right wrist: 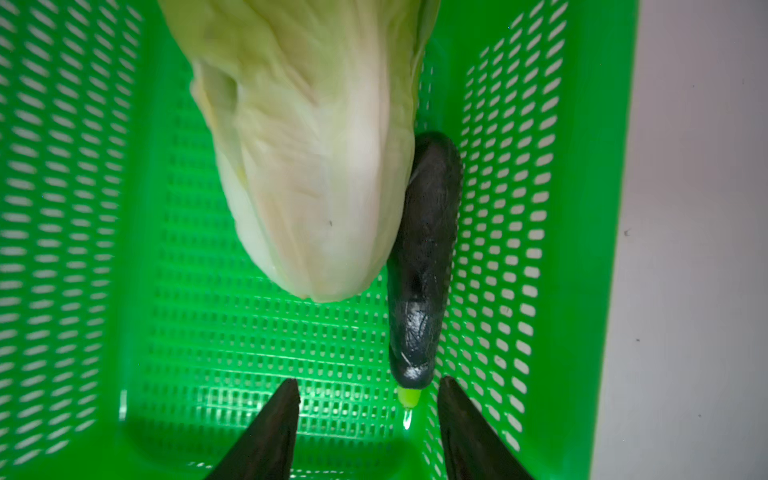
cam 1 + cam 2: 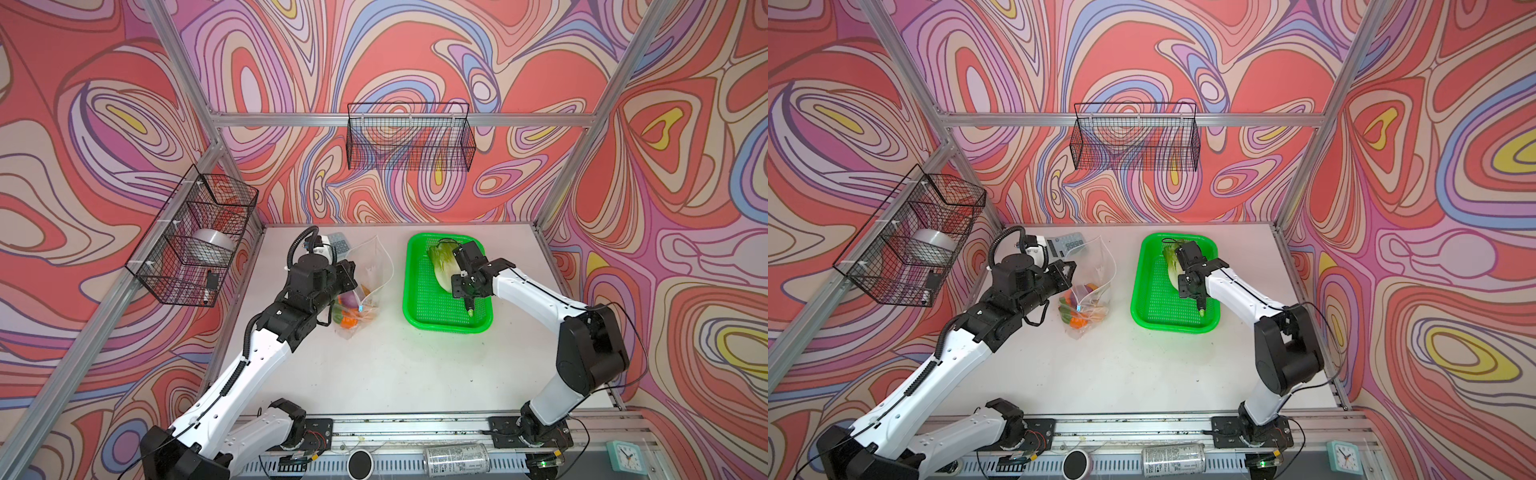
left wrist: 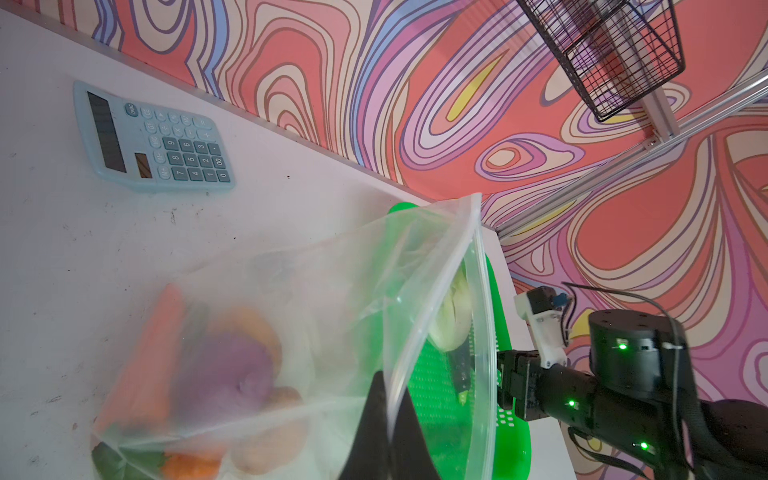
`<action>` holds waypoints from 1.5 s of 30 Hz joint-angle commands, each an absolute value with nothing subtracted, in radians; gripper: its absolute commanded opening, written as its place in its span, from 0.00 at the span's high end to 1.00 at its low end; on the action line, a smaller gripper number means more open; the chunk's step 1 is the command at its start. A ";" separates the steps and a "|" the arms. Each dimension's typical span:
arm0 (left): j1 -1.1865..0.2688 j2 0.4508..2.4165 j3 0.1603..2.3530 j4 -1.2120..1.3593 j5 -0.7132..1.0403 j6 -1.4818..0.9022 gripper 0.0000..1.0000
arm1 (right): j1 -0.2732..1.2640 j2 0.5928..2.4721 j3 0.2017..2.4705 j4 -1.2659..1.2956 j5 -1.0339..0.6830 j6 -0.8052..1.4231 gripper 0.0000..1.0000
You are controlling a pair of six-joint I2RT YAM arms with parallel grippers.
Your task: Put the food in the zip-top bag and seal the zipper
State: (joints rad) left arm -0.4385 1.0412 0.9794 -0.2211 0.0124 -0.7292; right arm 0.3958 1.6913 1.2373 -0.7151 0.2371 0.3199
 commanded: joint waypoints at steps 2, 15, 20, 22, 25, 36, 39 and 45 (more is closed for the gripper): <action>-0.436 1.019 0.973 -0.245 -0.024 -0.720 1.00 | 0.396 1.736 1.249 -0.717 0.337 0.335 0.59; -0.436 1.013 0.993 -0.283 -0.034 -0.723 1.00 | 0.379 1.900 1.314 -0.727 0.406 0.357 0.48; -0.436 0.998 0.982 -0.280 -0.046 -0.727 1.00 | 0.365 1.958 1.326 -0.718 0.363 0.353 0.46; -0.436 1.001 0.989 -0.285 -0.043 -0.721 1.00 | 0.360 1.963 1.318 -0.702 0.329 0.353 0.45; -0.436 1.006 0.993 -0.285 -0.041 -0.716 1.00 | 0.343 1.963 1.294 -0.661 0.247 0.356 0.45; -0.436 0.986 0.953 -0.272 -0.053 -0.727 1.00 | 0.274 1.856 1.197 -0.504 -0.071 0.394 0.44; -0.437 0.986 0.952 -0.272 -0.052 -0.728 1.00 | 0.264 1.825 1.175 -0.471 -0.118 0.403 0.45; -0.436 0.995 0.956 -0.272 -0.053 -0.719 1.00 | 0.253 1.778 1.167 -0.474 -0.100 0.400 0.45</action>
State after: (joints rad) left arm -0.4385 1.0019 0.9611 -0.2607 -0.0353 -0.7292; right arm 0.2619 1.8168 1.1774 -0.5014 -0.0807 0.3904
